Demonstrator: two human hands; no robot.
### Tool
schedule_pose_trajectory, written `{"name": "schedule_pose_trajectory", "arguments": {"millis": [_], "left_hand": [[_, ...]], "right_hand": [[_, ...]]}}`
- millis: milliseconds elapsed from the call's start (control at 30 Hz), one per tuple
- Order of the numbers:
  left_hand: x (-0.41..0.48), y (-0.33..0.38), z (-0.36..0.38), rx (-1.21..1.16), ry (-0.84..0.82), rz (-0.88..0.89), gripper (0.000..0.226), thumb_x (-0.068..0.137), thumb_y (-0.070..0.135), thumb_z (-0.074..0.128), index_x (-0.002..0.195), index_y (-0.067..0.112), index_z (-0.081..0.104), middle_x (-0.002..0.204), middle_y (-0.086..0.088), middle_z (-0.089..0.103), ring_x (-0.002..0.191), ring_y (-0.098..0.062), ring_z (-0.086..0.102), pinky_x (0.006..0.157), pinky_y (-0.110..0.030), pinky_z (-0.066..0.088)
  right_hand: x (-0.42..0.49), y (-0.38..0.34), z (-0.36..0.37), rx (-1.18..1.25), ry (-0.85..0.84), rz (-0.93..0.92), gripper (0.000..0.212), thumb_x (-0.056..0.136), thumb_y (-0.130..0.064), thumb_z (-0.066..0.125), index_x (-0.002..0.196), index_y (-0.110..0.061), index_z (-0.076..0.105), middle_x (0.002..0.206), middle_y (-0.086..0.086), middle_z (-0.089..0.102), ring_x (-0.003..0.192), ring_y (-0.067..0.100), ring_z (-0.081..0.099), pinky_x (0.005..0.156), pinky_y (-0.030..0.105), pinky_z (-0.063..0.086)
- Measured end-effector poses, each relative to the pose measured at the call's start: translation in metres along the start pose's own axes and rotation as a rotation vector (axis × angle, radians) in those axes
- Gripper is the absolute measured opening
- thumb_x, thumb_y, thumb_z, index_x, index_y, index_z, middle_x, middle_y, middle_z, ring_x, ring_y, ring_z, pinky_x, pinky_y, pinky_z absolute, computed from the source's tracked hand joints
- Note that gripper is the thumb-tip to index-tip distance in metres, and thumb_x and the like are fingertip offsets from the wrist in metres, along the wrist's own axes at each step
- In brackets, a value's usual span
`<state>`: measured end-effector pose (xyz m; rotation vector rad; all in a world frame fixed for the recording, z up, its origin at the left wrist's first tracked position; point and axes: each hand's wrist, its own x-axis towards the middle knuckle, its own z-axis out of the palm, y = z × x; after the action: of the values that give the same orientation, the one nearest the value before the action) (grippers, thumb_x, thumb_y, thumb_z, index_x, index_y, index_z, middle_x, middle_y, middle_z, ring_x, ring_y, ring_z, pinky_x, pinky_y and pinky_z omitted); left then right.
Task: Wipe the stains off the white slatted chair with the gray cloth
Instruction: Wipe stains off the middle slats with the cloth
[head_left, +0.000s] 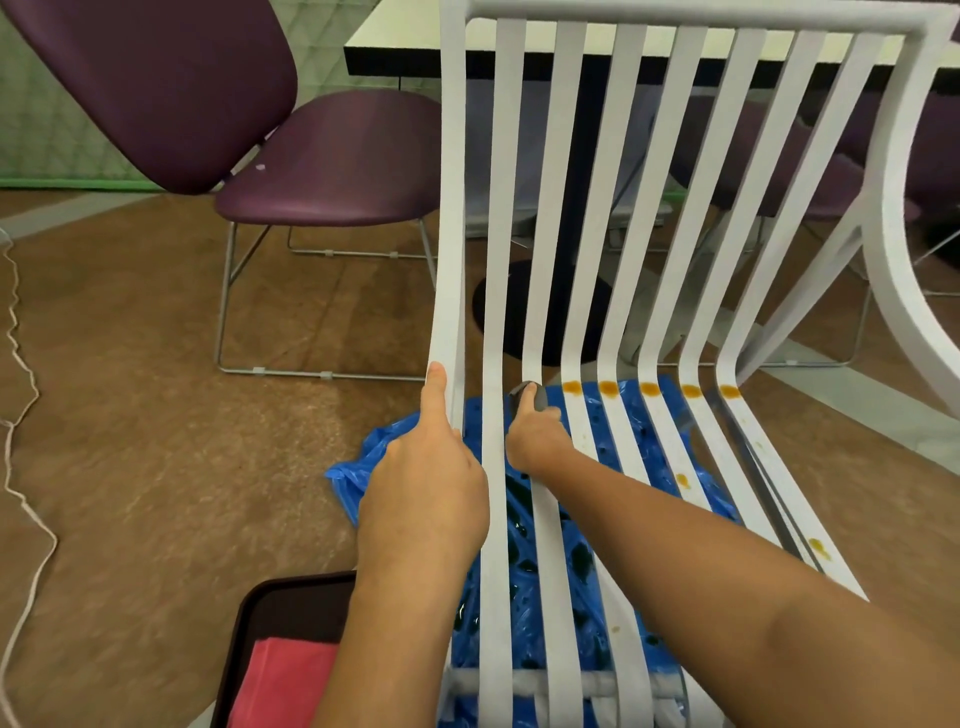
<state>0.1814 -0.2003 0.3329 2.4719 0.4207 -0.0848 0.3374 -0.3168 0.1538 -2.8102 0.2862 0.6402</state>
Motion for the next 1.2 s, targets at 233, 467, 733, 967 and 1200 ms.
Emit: {"name": "schedule_pose_trajectory", "arguments": {"millis": [233, 467, 733, 967, 1200], "left_hand": [[0.004, 0.0, 0.003, 0.021, -0.005, -0.002, 0.078, 0.103, 0.013, 0.043, 0.158, 0.039, -0.006, 0.07, 0.0, 0.056, 0.058, -0.009, 0.051, 0.045, -0.024, 0.035], [0.005, -0.002, 0.005, 0.016, -0.002, 0.001, 0.079, 0.102, 0.012, 0.045, 0.158, 0.04, -0.005, 0.07, -0.001, 0.059, 0.055, -0.011, 0.053, 0.047, -0.027, 0.045], [0.005, -0.004, 0.007, 0.015, 0.019, 0.001, 0.079, 0.102, 0.013, 0.044, 0.157, 0.041, -0.004, 0.065, -0.002, 0.058, 0.051, -0.012, 0.049, 0.044, -0.03, 0.043], [0.004, -0.002, 0.005, 0.019, 0.011, 0.004, 0.078, 0.102, 0.012, 0.044, 0.157, 0.04, -0.004, 0.062, -0.001, 0.055, 0.048, -0.01, 0.045, 0.043, -0.026, 0.034], [0.005, -0.002, 0.005, 0.012, -0.002, -0.01, 0.08, 0.103, 0.013, 0.043, 0.157, 0.042, -0.007, 0.065, -0.002, 0.056, 0.049, -0.01, 0.045, 0.043, -0.025, 0.034]], "right_hand": [[-0.004, 0.001, 0.005, -0.163, 0.044, -0.06, 0.084, 0.097, -0.009, 0.051, 0.158, -0.008, -0.008, 0.158, 0.025, 0.013, 0.106, 0.034, 0.06, 0.086, 0.038, 0.056], [0.017, -0.004, -0.001, 0.033, 0.023, 0.033, 0.092, 0.089, -0.003, 0.058, 0.153, -0.024, -0.005, 0.113, 0.024, 0.059, 0.096, 0.033, 0.065, 0.083, 0.047, 0.06], [0.031, -0.01, -0.013, 0.189, 0.08, 0.038, 0.086, 0.093, -0.005, 0.057, 0.154, -0.024, 0.0, 0.114, 0.018, 0.057, 0.095, 0.031, 0.065, 0.082, 0.044, 0.06], [0.048, -0.012, -0.014, 0.285, 0.166, 0.056, 0.071, 0.104, -0.018, 0.042, 0.155, -0.026, -0.006, 0.091, 0.013, 0.06, 0.086, 0.027, 0.065, 0.081, 0.046, 0.06], [0.055, -0.021, -0.033, -0.378, 0.016, -0.021, 0.052, 0.101, -0.024, 0.049, 0.151, -0.016, 0.037, 0.148, 0.009, 0.046, 0.137, 0.03, 0.043, 0.117, 0.043, 0.032]]}}
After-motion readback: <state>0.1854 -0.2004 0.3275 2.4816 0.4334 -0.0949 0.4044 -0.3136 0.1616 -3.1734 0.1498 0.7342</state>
